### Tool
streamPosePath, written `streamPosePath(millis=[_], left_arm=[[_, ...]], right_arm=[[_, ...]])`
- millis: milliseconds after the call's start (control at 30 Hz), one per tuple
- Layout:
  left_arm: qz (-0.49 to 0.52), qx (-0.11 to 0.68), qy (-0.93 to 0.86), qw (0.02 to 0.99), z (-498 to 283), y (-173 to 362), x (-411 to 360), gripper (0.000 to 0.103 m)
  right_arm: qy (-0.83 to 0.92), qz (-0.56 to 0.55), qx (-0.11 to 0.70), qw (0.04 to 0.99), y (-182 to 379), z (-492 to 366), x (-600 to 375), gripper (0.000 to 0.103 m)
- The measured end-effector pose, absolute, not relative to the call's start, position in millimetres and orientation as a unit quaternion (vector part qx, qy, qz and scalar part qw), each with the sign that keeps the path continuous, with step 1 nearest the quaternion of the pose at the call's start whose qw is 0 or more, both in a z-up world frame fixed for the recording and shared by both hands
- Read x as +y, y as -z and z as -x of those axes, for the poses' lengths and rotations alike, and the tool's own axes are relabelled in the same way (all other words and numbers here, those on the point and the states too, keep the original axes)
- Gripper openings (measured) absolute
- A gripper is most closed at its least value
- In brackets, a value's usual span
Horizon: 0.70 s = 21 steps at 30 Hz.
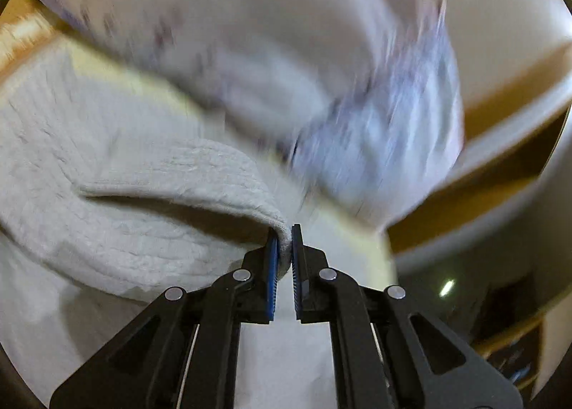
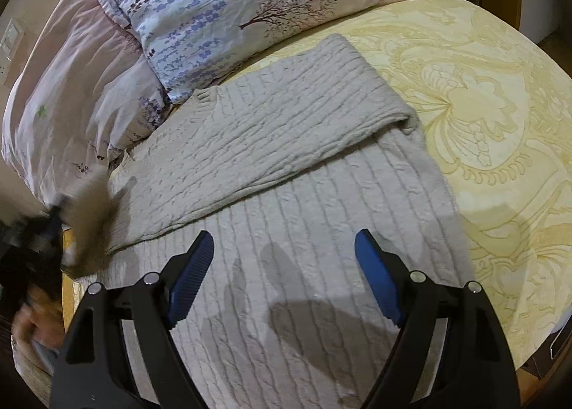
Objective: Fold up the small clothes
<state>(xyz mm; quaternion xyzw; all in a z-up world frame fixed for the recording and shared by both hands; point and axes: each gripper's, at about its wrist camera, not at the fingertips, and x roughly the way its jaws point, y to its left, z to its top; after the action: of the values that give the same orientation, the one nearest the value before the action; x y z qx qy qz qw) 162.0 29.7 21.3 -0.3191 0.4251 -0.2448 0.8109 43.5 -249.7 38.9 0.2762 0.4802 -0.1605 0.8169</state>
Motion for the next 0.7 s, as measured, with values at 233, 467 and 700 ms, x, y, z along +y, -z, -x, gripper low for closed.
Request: streamPosePath(millis=[233,467,700], left_arm=[[0.247,0.475,0.267,0.801,-150.9,-9.0,6.4,0.064],[0.199,0.409,0.226,0.861,-104.9,-53.7,89.2,0.078],[0.108,0.431,0.060,0.894,-96.9,-37.8,178.2,0.070]], right_arm=[[0.082,-0.216,0.479,0.847,-62.6,-76.1,-228.2,0.081],[-0.064,-0.106,0.474,0.872,-90.3,-139.7,-148.3,0.066],[-0.130,0.070,0.482,0.863,-70.1,-174.0,-40.3,0.065]])
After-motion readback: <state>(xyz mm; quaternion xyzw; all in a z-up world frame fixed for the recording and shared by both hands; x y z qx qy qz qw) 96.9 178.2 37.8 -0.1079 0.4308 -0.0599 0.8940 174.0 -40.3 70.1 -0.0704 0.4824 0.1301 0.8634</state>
